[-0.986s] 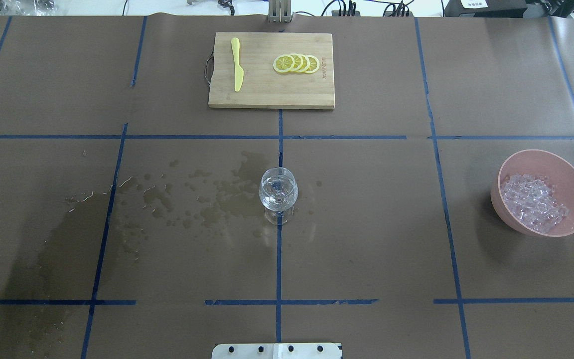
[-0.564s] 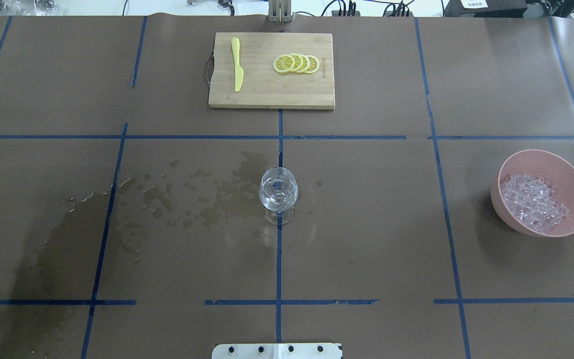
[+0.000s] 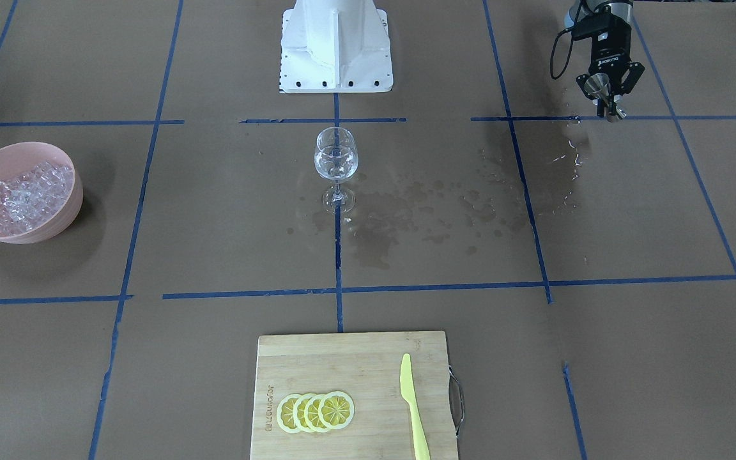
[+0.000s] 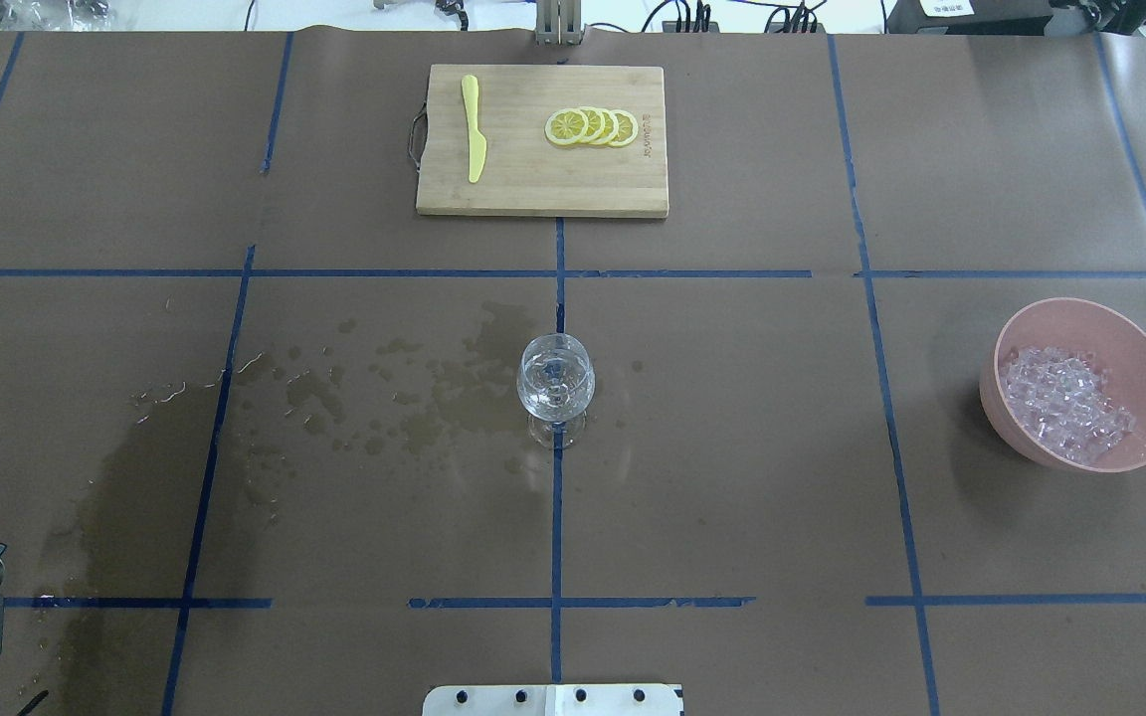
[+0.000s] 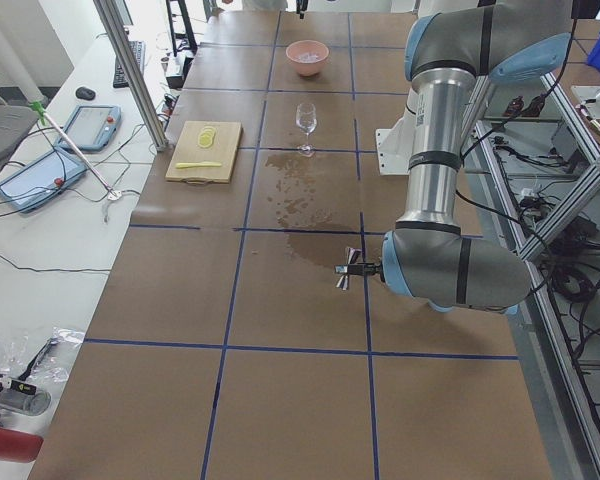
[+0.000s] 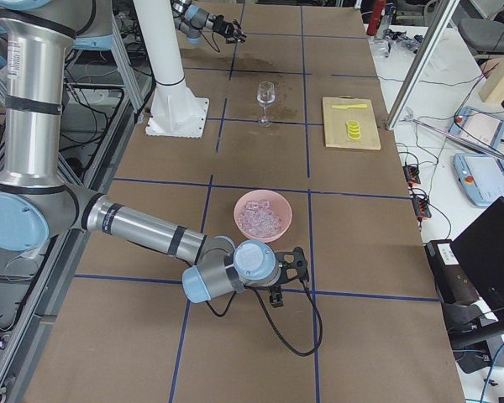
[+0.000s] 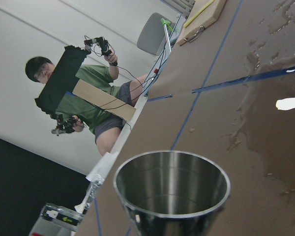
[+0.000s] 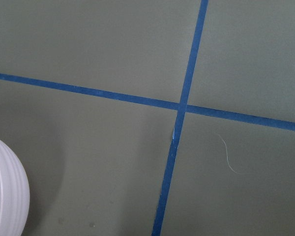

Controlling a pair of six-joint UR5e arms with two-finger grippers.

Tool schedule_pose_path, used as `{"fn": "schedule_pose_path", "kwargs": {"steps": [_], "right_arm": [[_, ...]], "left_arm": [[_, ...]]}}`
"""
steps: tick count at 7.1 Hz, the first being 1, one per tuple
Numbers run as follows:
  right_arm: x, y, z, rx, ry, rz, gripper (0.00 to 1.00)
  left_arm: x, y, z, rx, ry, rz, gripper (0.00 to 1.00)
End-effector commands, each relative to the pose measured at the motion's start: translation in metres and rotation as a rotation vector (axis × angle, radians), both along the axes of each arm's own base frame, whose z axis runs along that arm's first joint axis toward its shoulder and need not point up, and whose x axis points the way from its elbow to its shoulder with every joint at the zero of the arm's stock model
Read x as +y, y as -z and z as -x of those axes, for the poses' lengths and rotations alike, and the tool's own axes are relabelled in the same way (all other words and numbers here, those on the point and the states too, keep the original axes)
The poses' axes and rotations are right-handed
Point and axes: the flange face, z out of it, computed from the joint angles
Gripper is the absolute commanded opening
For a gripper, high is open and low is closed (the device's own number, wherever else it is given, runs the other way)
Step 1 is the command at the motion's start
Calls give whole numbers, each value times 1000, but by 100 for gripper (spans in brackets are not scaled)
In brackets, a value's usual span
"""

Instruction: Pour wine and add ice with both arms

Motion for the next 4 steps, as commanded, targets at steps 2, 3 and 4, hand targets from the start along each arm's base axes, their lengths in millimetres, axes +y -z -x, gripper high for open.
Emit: {"fn": "schedule_pose_path", "kwargs": {"steps": [2,3,4], "right_arm": [[1,-1,0,0,0,4,100],[0,-1,0,0,0,3,100],[0,-1,0,1,0,1,100]], "left_arm": [[36,42,-34,149,-25,146,0],[62,86,-71,291,-14,269,0],[63,95,-73,362,4,317,0]]}}
